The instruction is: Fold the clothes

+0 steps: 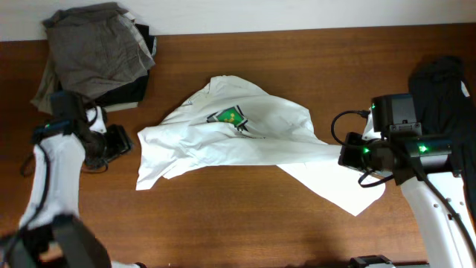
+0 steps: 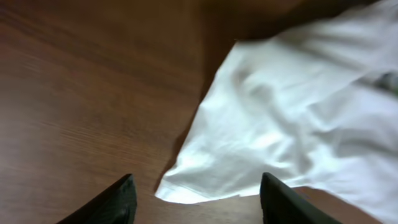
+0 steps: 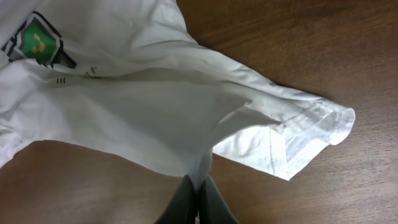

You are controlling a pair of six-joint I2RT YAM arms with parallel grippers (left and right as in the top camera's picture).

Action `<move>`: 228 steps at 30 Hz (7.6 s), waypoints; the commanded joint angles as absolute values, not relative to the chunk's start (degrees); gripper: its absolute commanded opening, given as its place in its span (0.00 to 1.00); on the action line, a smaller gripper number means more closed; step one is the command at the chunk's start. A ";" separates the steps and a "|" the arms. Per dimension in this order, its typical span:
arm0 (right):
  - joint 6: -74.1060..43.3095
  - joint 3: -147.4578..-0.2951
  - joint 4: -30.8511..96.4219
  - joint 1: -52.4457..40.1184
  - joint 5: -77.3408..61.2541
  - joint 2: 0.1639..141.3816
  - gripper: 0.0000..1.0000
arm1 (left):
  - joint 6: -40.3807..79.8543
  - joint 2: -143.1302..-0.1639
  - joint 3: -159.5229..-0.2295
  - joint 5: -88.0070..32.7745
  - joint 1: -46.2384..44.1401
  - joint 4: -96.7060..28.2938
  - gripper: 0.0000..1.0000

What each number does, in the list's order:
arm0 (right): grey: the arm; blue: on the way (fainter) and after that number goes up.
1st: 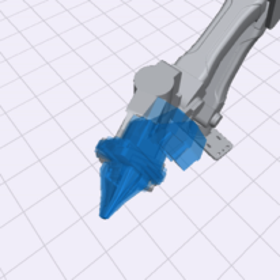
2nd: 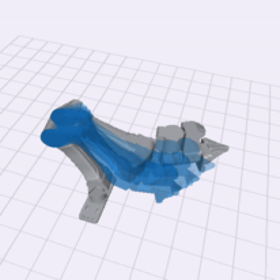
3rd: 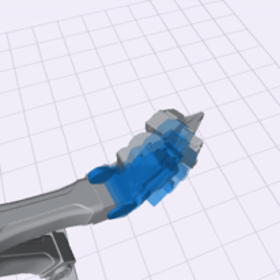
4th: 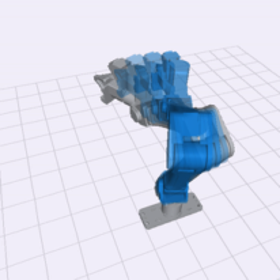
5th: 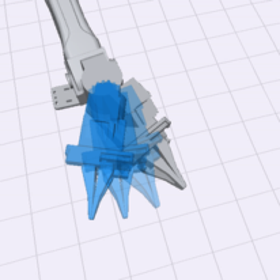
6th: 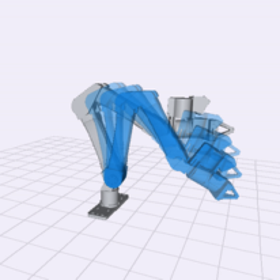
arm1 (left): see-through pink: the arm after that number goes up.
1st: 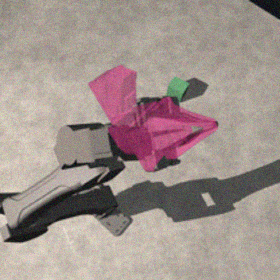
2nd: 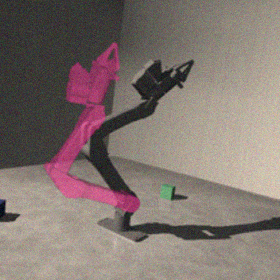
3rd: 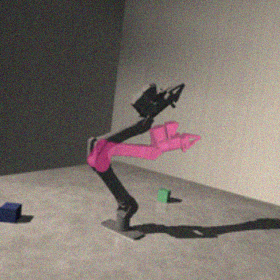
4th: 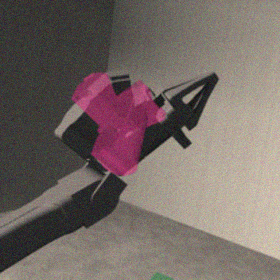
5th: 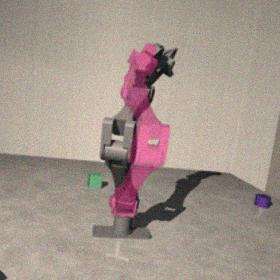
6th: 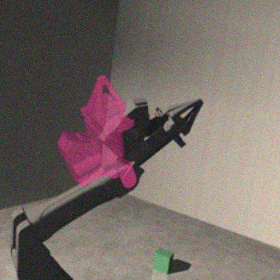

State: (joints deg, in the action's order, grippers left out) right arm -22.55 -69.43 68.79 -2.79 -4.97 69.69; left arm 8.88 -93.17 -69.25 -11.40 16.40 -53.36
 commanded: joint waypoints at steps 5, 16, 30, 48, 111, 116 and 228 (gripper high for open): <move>-22.74 -70.57 68.77 -2.98 -4.21 69.73 0.04 | 3.11 -102.45 -69.47 -9.69 14.24 -51.57 0.63; -22.74 -70.57 68.36 -2.98 -2.22 69.73 0.04 | -3.36 -108.33 -69.47 -7.53 10.96 -52.66 0.52; -22.76 -70.57 68.75 -2.98 -2.09 69.73 0.04 | -0.86 -111.13 -69.38 -2.04 8.29 -54.96 0.52; -22.81 -70.57 68.60 -2.98 -2.11 69.73 0.04 | 0.84 -114.78 -69.49 -3.92 8.25 -54.98 0.00; -24.60 -127.20 88.75 -2.98 1.23 61.98 0.04 | 2.35 -56.60 -126.58 -19.99 8.25 -72.82 0.01; -26.02 -127.20 87.96 -2.98 5.37 66.43 0.04 | 2.04 -65.36 -125.78 -20.47 8.25 -73.30 0.01; -13.74 -127.13 88.55 7.49 -5.56 111.90 0.99 | 29.10 -149.36 -131.20 -23.16 -10.85 -29.67 0.01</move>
